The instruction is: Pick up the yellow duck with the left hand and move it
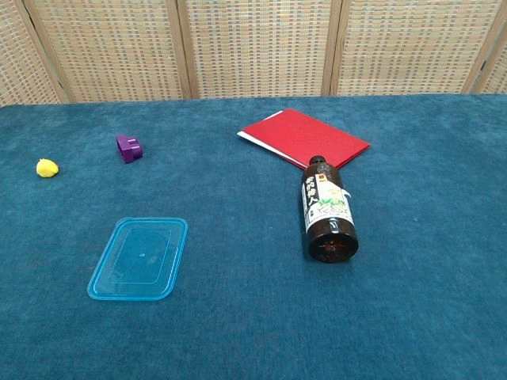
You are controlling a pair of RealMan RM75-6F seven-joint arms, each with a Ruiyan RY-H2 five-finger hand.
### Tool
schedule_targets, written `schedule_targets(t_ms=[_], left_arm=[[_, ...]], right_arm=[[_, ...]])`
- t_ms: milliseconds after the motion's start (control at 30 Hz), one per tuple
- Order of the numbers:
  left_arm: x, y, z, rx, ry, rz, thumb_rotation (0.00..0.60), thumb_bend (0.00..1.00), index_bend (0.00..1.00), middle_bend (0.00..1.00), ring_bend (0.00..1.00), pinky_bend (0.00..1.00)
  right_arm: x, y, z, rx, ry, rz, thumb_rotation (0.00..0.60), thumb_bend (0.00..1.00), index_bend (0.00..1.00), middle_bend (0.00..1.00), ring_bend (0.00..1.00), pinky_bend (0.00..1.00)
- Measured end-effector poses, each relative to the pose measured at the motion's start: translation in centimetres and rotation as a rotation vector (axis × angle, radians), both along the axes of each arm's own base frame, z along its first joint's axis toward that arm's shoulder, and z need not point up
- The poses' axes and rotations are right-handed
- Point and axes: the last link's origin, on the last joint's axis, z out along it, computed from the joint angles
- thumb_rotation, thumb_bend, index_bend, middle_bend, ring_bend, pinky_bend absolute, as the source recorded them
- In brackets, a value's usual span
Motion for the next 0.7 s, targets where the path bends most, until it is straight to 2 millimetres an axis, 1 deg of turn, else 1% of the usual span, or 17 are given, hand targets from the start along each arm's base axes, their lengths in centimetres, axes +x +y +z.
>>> schedule_targets(t_ms=[333,467,567,633,667,700], left_arm=[[-0.2,0.3,-0.5,-0.022,0.005,0.013,0.600,0.15,0.00,0.00,0.00,0.00],[-0.3,1.2,-0.9,-0.044,0.008,0.022,0.600,0.15,0.00,0.00,0.00,0.00],[-0.5,3.6,-1.1,-0.055,0.011,0.026,0.600,0.15,0.00,0.00,0.00,0.00],[-1.0,6.3,-1.4,-0.075,0.032,0.031,0.600,0.16,0.01,0.00,0.00,0.00],[-1.2,7.6,-1.6,-0.087,0.044,0.033,0.600,0.16,0.02,0.00,0.00,0.00],[-1.7,9.4,-1.8,-0.103,0.062,0.038,0.600,0.16,0.05,0.00,0.00,0.00]], right_arm=[[-0.2,-0.1,0.1,-0.001,-0.011,-0.012,0.600,0.00,0.00,0.00,0.00,0.00],[-0.4,-0.3,0.3,-0.009,-0.021,-0.021,0.600,0.00,0.00,0.00,0.00,0.00],[-0.6,-0.5,0.4,-0.013,-0.024,-0.036,0.600,0.00,0.00,0.00,0.00,0.00],[-0.8,-0.8,0.5,-0.019,-0.023,-0.049,0.600,0.00,0.00,0.00,0.00,0.00],[-0.9,-0.9,0.5,-0.023,-0.022,-0.054,0.600,0.00,0.00,0.00,0.00,0.00],[-1.0,-1.0,0.5,-0.025,-0.020,-0.059,0.600,0.00,0.00,0.00,0.00,0.00]])
